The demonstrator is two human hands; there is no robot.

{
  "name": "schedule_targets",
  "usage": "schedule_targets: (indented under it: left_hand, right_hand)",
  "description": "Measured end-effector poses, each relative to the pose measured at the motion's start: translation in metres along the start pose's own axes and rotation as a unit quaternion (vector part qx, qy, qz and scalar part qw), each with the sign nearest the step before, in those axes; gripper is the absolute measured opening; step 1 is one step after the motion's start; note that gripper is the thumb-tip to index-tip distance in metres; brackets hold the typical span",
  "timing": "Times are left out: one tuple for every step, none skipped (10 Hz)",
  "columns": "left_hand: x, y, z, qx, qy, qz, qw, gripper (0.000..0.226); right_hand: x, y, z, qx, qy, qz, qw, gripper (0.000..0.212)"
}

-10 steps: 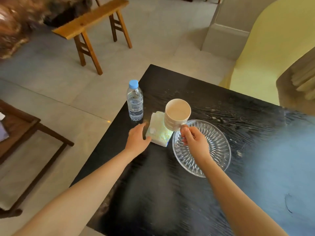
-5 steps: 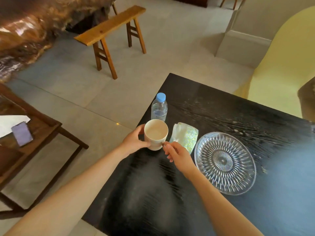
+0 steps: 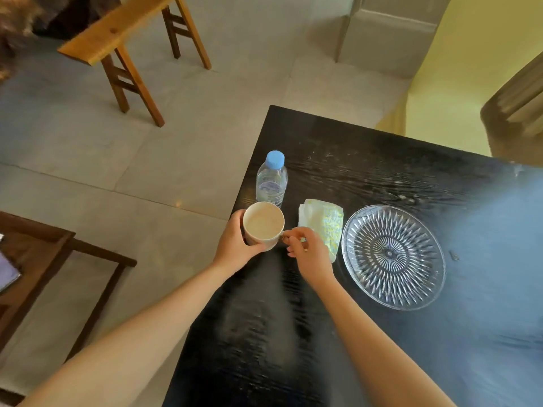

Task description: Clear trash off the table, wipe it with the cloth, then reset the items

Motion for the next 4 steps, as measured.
schedule_targets:
  left_hand:
    - [-0.003, 0.005, -0.001, 0.000, 0.012, -0.003, 1.000, 0.089]
    - [-0.005, 0.004, -0.002, -0.001, 0.005, 0.018, 1.000, 0.091]
    - [-0.011, 0.002, 0.004, 0.014, -0.010, 0.042, 0.999, 0.080]
    - [-0.028, -0.003, 0.005, 0.100, -0.064, 0.044, 0.992, 0.067]
  right_hand:
    - [-0.004, -0.006, 0.001, -0.064, -0.023, -0.045, 0.997, 0.020]
    - [-0.013, -0.022, 0.000, -0.113, -0.036, -0.104, 0.988, 0.021]
    - [-0.021, -0.036, -0.014, -0.145, -0.002, -0.111, 0.983, 0.025]
    - [-0.033, -0.050, -0.030, -0.163, 0.110, -0.060, 0.979, 0.031]
Point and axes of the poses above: each hand's wrist, its own x-axis towards the middle knuckle, its own y-axis out of the palm, z = x × y, the point moved 2 cm from there along x, towards the middle knuckle
